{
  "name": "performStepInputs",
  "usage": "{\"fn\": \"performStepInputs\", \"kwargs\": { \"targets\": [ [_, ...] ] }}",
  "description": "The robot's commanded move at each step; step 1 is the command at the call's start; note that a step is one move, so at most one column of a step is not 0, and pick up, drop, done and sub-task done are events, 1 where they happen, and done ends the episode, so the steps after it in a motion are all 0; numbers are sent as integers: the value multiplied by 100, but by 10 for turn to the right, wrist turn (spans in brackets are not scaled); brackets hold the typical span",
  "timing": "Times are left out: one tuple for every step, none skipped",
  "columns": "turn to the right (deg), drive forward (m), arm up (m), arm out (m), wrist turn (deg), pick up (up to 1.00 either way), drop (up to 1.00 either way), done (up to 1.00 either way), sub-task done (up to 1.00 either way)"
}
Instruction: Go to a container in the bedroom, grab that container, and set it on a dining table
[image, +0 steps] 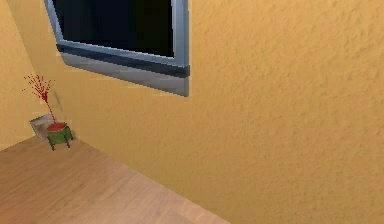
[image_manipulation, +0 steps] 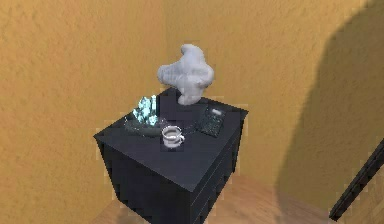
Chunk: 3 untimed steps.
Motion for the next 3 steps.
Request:
{"fn": "performStepInputs", "kwargs": {
  "targets": [
    [0, 0, 0, 48, 0, 0, 0, 0, 0],
    [0, 0, 0, 0, 450, 0, 0, 0, 0],
    [0, 0, 0, 0, 450, 0, 0, 0, 0]
  ]
}}
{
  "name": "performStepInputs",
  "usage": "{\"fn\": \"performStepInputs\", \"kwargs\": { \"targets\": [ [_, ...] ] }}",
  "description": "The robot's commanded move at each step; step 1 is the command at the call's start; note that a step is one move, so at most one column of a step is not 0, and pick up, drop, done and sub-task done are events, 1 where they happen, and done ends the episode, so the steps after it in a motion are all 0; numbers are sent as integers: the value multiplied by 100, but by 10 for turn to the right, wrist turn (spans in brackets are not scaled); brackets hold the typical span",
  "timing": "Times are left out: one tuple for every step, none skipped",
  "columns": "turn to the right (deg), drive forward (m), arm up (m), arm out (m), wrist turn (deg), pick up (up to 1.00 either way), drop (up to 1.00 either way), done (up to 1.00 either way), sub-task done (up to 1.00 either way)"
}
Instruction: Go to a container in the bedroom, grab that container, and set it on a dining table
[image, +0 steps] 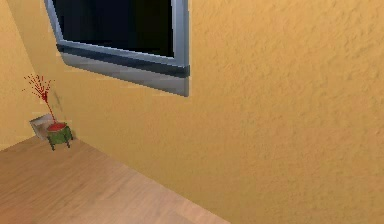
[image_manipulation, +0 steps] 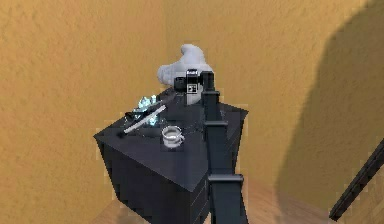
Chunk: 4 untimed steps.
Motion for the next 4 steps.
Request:
{"fn": "performStepInputs", "kwargs": {
  "targets": [
    [0, 0, 0, 0, 450, 0, 0, 0, 0],
    [0, 0, 0, 0, 270, 0, 0, 0, 0],
    [0, 0, -30, 0, 0, 0, 0, 0, 0],
    [0, 0, 0, 0, 0, 100, 0, 0, 0]
  ]
}}
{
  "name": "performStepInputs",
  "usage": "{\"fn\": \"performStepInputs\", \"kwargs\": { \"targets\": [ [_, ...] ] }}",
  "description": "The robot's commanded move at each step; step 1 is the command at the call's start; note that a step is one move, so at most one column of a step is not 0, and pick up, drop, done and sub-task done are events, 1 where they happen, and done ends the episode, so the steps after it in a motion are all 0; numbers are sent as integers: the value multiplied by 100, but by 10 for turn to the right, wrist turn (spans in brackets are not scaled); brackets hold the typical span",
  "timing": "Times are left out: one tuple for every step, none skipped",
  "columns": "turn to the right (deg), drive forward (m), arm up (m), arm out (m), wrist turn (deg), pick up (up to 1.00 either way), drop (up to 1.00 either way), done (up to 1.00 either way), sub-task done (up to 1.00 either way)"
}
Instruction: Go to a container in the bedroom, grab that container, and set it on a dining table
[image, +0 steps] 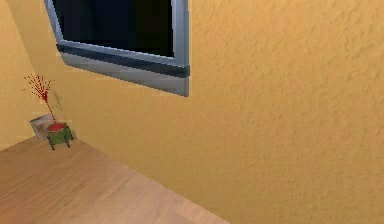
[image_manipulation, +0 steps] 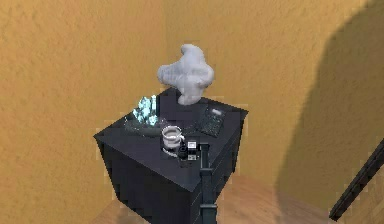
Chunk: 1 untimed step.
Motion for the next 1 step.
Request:
{"fn": "performStepInputs", "kwargs": {
  "targets": [
    [0, 0, 10, 0, 0, 0, 0, 0, 0]
  ]
}}
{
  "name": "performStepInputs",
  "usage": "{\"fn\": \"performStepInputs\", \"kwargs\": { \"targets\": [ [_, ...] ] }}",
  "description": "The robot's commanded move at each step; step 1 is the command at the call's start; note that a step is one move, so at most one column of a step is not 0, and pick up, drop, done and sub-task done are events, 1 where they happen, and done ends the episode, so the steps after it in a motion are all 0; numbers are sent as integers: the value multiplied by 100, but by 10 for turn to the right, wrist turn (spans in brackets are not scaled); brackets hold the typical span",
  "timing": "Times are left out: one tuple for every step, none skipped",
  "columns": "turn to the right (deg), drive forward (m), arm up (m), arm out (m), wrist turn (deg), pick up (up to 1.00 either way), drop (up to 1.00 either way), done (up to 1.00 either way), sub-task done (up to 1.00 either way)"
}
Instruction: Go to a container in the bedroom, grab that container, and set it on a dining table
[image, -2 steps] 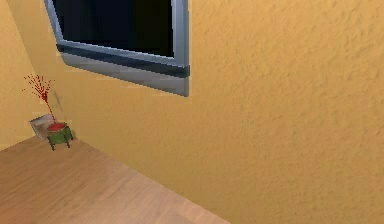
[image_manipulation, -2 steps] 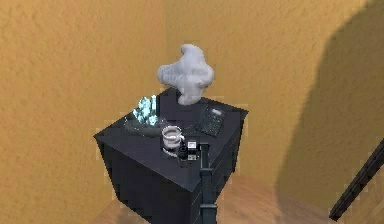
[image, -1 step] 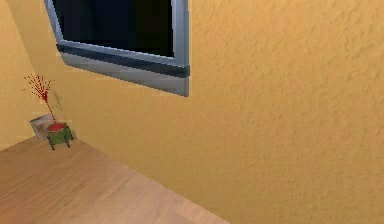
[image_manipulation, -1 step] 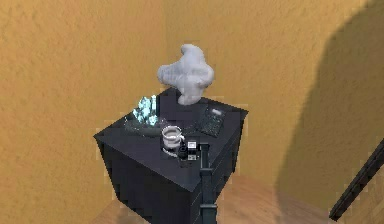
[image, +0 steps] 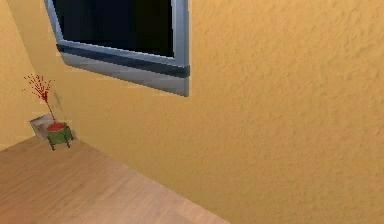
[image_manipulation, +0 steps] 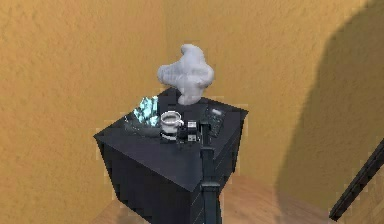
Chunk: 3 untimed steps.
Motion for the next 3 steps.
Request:
{"fn": "performStepInputs", "kwargs": {
  "targets": [
    [0, 0, 32, 0, 0, 0, 0, 0, 0],
    [0, 0, 0, 0, -450, 0, 0, 0, 0],
    [0, 0, 0, 0, -450, 0, 0, 0, 0]
  ]
}}
